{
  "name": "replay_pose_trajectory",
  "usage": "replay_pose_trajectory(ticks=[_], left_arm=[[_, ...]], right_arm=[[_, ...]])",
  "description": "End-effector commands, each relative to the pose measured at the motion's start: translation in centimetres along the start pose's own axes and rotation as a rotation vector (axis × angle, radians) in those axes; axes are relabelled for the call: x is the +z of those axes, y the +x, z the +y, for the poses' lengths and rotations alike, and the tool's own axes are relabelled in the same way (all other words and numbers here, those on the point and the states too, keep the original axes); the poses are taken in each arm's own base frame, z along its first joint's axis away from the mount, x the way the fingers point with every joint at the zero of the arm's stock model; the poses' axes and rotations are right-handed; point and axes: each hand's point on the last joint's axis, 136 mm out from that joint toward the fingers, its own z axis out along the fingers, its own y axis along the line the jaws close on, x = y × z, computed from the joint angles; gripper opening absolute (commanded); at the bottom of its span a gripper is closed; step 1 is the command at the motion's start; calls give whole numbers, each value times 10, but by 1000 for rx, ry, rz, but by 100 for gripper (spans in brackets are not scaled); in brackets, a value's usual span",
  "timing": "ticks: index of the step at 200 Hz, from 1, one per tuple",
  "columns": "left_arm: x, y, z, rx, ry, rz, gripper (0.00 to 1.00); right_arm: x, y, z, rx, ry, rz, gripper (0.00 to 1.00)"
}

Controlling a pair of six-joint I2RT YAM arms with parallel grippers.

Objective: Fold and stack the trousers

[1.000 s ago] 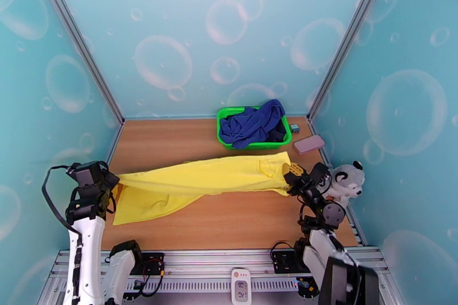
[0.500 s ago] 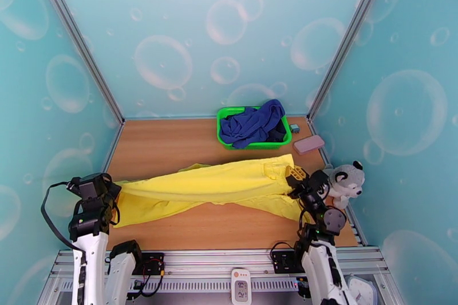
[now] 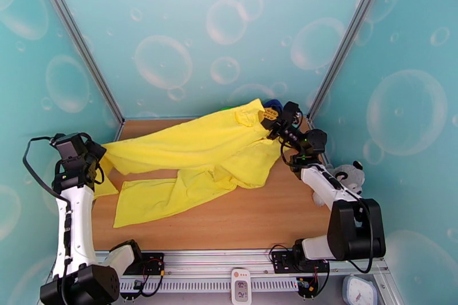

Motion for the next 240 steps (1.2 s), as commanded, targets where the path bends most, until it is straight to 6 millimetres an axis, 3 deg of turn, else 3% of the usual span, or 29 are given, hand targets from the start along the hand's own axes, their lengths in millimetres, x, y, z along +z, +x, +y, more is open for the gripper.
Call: replay_pose_trajectory(ticks=[1, 26, 41, 60, 78, 90, 100, 116, 127, 140, 148, 164, 181, 201, 224, 240], left_arm=[[-26, 36, 3, -50, 68, 71, 0], [-35, 131, 59, -162, -76, 262, 0], [-44, 154, 81, -193, -134, 267, 4], [-50, 161, 102, -207, -198, 227, 3], [-56, 158, 107, -202, -212, 201, 2], [-61, 156, 106, -189, -200, 190, 3], [-66, 154, 104, -193, -189, 182, 9], [-70, 156, 106, -211, -187, 184, 21], [-71, 157, 106, -211, -184, 190, 30], [-75, 155, 102, -213, -164, 190, 43], [-78, 152, 97, -214, -132, 178, 47], [-76, 149, 87, -221, -61, 155, 49], [-61, 162, 73, -205, 12, 217, 50], [-31, 201, 45, -127, 128, 411, 50], [-10, 239, 13, 103, 149, 539, 52], [-8, 257, -27, 283, 205, 561, 55]], right_arm=[[-46, -21, 38, 48, -80, -101, 0], [-112, 29, 66, 155, 17, 2, 0], [-147, 42, 78, 162, 127, 24, 3], [-167, 49, 89, 126, 215, 48, 7], [-179, 46, 84, 50, 340, 65, 15], [-189, 41, 82, -18, 420, 60, 28], [-197, 41, 80, -61, 481, 65, 43], [-205, 41, 81, -121, 529, 85, 47], [-201, 36, 92, -160, 475, 81, 55], [-193, 28, 106, -187, 396, 80, 81], [-190, 20, 109, -180, 379, 57, 83], [-193, 9, 96, -123, 466, 12, 93], [-190, 8, 83, -55, 518, 65, 93], [-180, 32, 65, 112, 549, 248, 91], [-190, 87, 43, 390, 728, 495, 86], [-192, 123, 44, 516, 806, 661, 83]])
